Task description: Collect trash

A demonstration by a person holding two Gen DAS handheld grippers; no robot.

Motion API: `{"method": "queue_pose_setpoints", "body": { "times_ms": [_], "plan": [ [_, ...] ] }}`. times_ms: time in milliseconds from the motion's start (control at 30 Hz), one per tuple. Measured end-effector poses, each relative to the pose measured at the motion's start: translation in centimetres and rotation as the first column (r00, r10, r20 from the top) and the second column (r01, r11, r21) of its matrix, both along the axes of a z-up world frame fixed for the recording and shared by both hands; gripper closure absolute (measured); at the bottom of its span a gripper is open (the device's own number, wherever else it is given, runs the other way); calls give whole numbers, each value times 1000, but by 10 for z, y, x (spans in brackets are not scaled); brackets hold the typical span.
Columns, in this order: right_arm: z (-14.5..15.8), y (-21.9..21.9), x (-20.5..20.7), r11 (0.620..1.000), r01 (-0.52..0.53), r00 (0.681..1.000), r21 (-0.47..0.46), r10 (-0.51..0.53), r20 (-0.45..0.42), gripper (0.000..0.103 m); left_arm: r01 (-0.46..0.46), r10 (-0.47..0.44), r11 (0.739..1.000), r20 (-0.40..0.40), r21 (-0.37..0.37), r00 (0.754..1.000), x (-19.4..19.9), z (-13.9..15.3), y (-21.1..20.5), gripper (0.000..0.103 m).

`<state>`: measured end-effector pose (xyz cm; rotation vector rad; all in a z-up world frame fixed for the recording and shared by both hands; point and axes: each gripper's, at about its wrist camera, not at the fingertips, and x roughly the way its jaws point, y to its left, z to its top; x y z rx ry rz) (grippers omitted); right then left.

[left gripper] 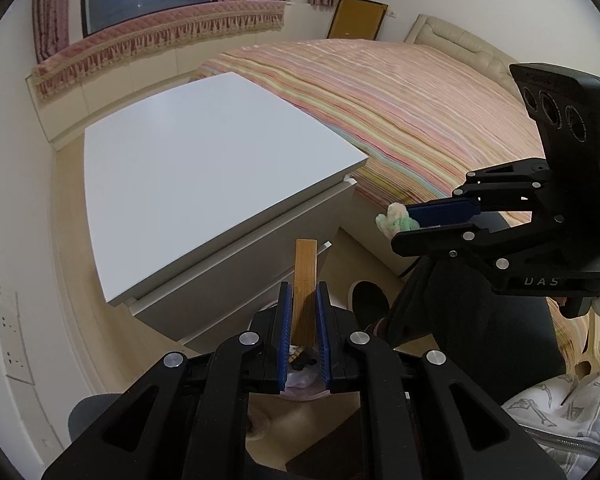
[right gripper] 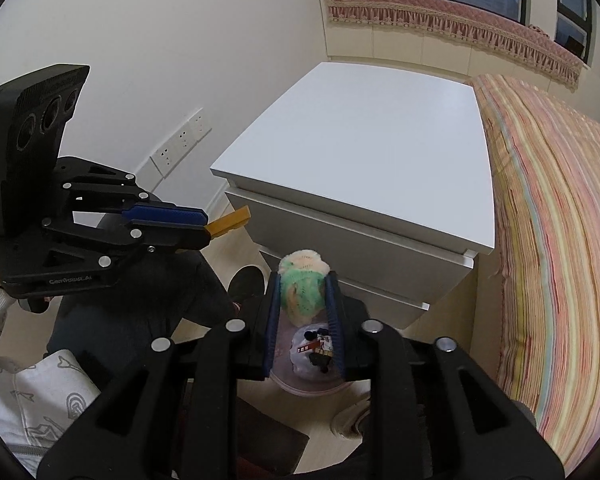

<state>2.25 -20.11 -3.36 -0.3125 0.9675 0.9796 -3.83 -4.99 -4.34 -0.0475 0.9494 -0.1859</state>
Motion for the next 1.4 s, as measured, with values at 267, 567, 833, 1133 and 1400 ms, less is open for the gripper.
{"method": "queue_pose_setpoints", "body": {
  "times_ms": [267, 567, 833, 1133, 1400],
  "plan": [
    [-7, -4, 2, 1000, 21, 1000, 1, -21, -10, 9, -56, 56, 998, 1, -12, 998, -2, -3, 8, 13],
    [-12, -6, 4, 997, 71, 997, 1, -71, -13, 3, -108, 108, 994, -4, -24, 994, -3, -5, 18, 8],
    [-8, -3, 5, 997, 82, 996, 4, -82, -33, 3, -127, 127, 991, -11, -30, 992, -3, -4, 22, 7],
    [19, 1, 22, 991, 129, 992, 27, -129, 9, 3, -186, 186, 983, 16, 7, 982, 7, 14, 34, 7],
    [55, 10, 44, 985, 155, 985, 70, -160, 72, 3, -208, 206, 978, 104, 6, 973, 22, 47, 47, 7]
  ]
}}
